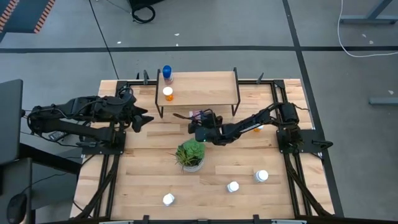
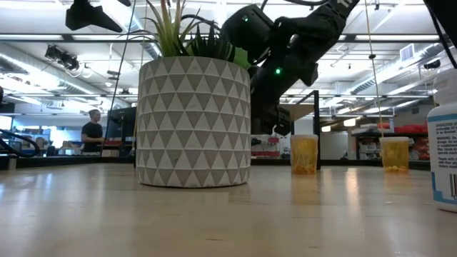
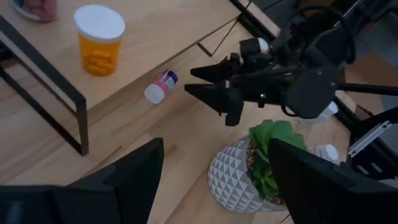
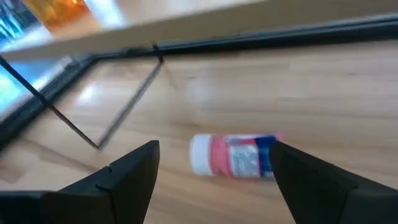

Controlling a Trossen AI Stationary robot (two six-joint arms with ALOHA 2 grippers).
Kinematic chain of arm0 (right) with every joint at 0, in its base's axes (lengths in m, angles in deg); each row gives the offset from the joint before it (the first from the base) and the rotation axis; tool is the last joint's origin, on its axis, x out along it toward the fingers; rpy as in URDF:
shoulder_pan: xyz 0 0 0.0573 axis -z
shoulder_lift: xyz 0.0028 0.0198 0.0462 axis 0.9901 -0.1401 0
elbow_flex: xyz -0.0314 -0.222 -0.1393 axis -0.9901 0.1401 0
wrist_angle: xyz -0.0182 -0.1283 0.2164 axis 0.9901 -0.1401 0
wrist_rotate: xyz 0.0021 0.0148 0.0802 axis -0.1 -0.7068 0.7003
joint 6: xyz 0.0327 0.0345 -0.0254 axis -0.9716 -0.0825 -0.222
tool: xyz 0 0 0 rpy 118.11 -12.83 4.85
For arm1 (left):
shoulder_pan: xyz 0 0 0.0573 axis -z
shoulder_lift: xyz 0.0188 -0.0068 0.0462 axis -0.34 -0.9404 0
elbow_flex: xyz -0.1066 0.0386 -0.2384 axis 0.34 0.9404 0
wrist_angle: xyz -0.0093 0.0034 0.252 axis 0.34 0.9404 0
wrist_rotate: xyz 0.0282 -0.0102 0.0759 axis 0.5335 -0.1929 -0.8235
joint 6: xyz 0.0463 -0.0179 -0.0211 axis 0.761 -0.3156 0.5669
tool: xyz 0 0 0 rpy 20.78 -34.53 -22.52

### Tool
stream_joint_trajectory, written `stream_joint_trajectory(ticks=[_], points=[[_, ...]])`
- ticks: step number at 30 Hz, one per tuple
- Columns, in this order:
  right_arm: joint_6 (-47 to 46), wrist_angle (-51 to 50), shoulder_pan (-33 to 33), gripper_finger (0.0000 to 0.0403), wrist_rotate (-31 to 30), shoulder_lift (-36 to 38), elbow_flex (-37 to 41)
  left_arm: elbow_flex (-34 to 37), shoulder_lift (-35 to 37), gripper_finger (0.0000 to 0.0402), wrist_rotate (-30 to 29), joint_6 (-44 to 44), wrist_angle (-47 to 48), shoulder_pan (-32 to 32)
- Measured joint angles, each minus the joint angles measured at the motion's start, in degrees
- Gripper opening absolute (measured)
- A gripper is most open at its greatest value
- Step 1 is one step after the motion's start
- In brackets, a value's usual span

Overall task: Pick and place medicine bottles onto shelf by color
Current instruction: Put the pink pill bottle on the shelf

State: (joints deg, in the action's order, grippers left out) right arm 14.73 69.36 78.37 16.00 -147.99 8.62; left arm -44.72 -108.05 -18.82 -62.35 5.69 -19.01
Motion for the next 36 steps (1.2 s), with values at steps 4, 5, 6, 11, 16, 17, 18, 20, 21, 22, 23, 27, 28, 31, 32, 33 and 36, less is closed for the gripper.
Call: stream_joint_trajectory(ticks=[4, 5, 6, 11, 16, 17, 18, 20, 21, 22, 23, 27, 28, 31, 32, 33, 36], points=[[-0.2, 1.5, 0.1, 0.031, -0.6, -2.0, 0.1, 0.0, 0.0, 0.0293, 0.4, 0.2, 1.2, 0.0], [-0.1, 1.8, 0.1, 0.031, -0.7, -2.6, 0.1, 0.0, 0.0, 0.0293, 0.8, 0.2, 1.7, 0.0], [-0.1, 3.2, 0.1, 0.031, -0.8, -3.3, 0.1, 0.0, 0.0, 0.0293, 1.2, 0.2, 1.8, 0.0], [4.4, 9.2, 1.0, 0.031, -1.6, -4.9, 0.1, 0.0, 0.0, 0.0293, 2.9, -0.2, 2.7, 0.0], [9.8, 11.6, 2.6, 0.031, -1.7, -5.0, 0.1, 0.0, 0.0, 0.0293, 3.0, -0.2, 2.8, 0.0], [10.1, 11.5, 3.0, 0.031, -1.5, -5.0, 0.1, 0.0, 0.0, 0.0293, 3.0, -0.2, 2.8, 0.0], [10.3, 11.5, 3.4, 0.031, -0.8, -5.0, 0.1, 0.0, 0.0, 0.0293, 3.0, -0.2, 2.9, 0.0], [10.5, 11.5, 4.3, 0.031, 0.9, -5.0, 0.1, 0.0, 0.0, 0.0293, 3.0, -0.2, 2.9, 0.0], [10.6, 11.3, 4.8, 0.031, 1.5, -5.0, 0.1, 0.0, 0.0, 0.0293, 3.0, -0.2, 3.0, 0.0], [11.0, 11.2, 5.1, 0.031, 1.9, -5.0, 0.1, 0.0, 0.0, 0.0293, 3.0, -0.2, 3.0, 0.0], [11.2, 11.3, 5.5, 0.031, 1.9, -5.0, 0.1, 0.0, 0.0, 0.0293, 3.0, -0.2, 3.0, 0.0], [11.5, 11.3, 6.9, 0.031, 3.6, -5.0, 0.1, 0.0, 0.0, 0.0293, 3.0, 0.0, 3.0, 0.0], [11.5, 11.3, 7.3, 0.031, 4.7, -5.0, 0.1, 0.0, 0.0, 0.0293, 3.0, 0.0, 3.0, 0.0], [12.1, 11.3, 8.0, 0.031, 6.3, -5.3, 0.1, 0.0, 0.0, 0.0293, 3.0, 0.1, 3.0, 0.0], [12.6, 11.1, 8.0, 0.031, 6.6, -5.3, 0.1, 0.0, 0.0, 0.0293, 3.0, 0.1, 3.0, 0.0], [13.0, 11.1, 8.1, 0.031, 7.4, -5.4, 0.1, 0.0, 0.0, 0.0293, 3.0, 0.1, 3.0, 0.0], [13.2, 9.2, 8.5, 0.031, 9.9, -5.4, 0.1, 0.0, 0.0, 0.0293, 3.0, 0.2, 3.0, 0.0]])
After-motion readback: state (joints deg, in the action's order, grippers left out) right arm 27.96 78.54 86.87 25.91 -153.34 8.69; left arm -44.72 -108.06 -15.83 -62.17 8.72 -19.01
